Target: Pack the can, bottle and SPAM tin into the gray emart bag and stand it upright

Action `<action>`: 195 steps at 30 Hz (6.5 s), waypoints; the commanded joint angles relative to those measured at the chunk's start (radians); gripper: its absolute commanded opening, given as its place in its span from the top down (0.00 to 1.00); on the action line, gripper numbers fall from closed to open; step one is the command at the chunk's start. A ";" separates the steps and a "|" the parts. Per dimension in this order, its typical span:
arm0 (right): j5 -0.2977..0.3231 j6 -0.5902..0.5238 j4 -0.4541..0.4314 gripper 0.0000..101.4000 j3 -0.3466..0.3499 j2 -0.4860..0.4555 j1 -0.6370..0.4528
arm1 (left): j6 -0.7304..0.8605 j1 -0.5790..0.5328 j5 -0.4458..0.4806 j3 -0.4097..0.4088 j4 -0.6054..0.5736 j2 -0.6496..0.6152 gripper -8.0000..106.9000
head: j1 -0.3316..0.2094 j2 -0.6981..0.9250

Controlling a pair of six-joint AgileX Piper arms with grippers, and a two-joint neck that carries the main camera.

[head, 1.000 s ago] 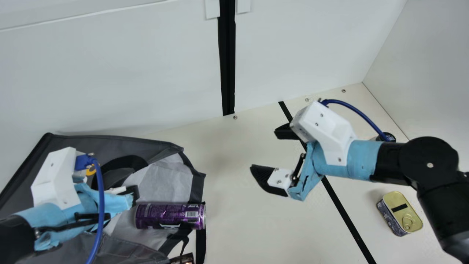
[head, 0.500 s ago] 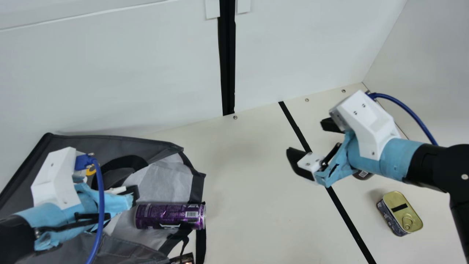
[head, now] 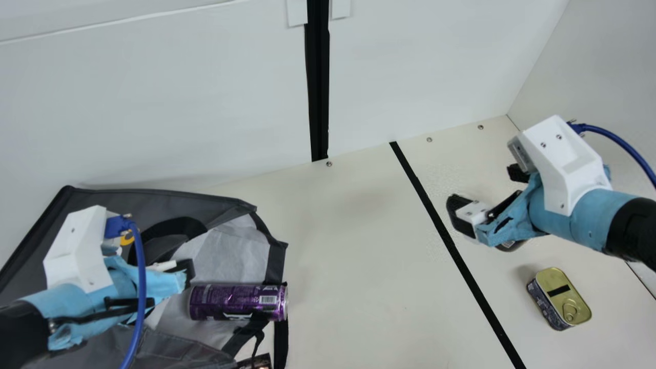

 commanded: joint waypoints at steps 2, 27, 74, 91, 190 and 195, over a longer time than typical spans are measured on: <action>0.013 0.065 -0.054 0.06 -0.021 0.000 -0.004 | 0.000 0.000 0.000 0.000 0.000 0.000 1.00 | -0.023 -0.001; 0.194 0.343 -0.331 0.06 -0.211 0.001 0.009 | 0.000 0.000 0.000 0.000 0.000 0.000 1.00 | -0.023 -0.001; 0.208 0.392 -0.403 0.06 -0.173 -0.026 -0.045 | 0.000 0.000 0.000 0.000 0.000 0.000 1.00 | -0.023 -0.001; 0.208 0.362 -0.392 0.06 -0.212 0.082 -0.088 | 0.000 0.000 0.000 0.000 0.000 0.000 1.00 | -0.023 -0.001; 0.168 0.180 -0.289 1.00 -0.424 0.638 -0.143 | 0.000 0.000 0.000 0.000 0.000 0.000 1.00 | -0.023 -0.001; 0.176 0.171 -0.280 1.00 -0.432 0.613 -0.135 | 0.000 0.000 0.000 0.000 0.000 0.000 1.00 | -0.023 -0.001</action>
